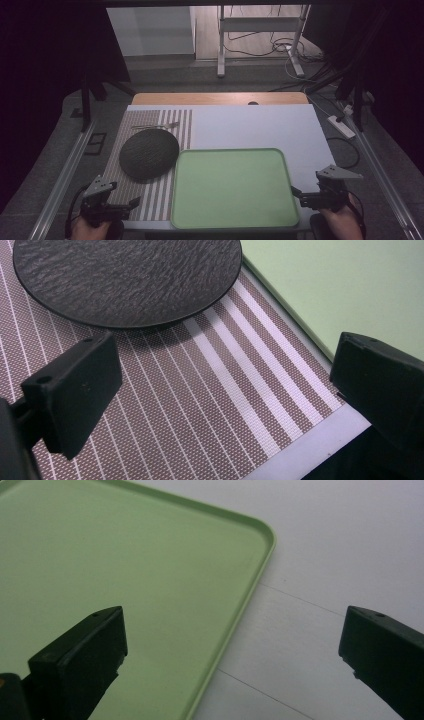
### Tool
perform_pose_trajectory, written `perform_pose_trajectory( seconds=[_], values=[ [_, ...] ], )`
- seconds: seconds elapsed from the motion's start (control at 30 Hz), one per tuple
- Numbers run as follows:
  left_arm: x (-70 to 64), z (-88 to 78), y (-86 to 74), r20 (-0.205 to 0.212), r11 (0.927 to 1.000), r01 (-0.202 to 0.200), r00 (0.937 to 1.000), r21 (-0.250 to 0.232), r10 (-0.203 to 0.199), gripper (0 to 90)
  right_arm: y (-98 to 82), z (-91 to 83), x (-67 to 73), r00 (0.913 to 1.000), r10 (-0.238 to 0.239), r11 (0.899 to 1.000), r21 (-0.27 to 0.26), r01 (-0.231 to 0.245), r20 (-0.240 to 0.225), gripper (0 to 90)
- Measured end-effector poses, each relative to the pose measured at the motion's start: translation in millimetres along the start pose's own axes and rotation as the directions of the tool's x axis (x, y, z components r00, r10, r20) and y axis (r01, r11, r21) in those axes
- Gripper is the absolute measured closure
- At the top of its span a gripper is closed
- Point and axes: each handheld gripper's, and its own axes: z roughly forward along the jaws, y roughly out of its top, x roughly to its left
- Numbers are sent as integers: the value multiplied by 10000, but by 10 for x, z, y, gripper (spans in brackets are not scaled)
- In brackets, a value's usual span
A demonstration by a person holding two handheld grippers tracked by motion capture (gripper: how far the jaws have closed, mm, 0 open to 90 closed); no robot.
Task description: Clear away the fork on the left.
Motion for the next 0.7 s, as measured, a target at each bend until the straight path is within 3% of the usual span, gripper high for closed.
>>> perform_pose_trajectory(
  seconds=[0.23,0.7],
  values=[
    [-4,-4,-5,22,10000,0,10000,52,0,8,7,10,13,9998,-194,9998,-22,194,-60,0],
    [71,-11,-18,675,9988,474,9966,108,-480,10,18,25,3,9988,-279,9996,7,279,-400,0]
  ],
)
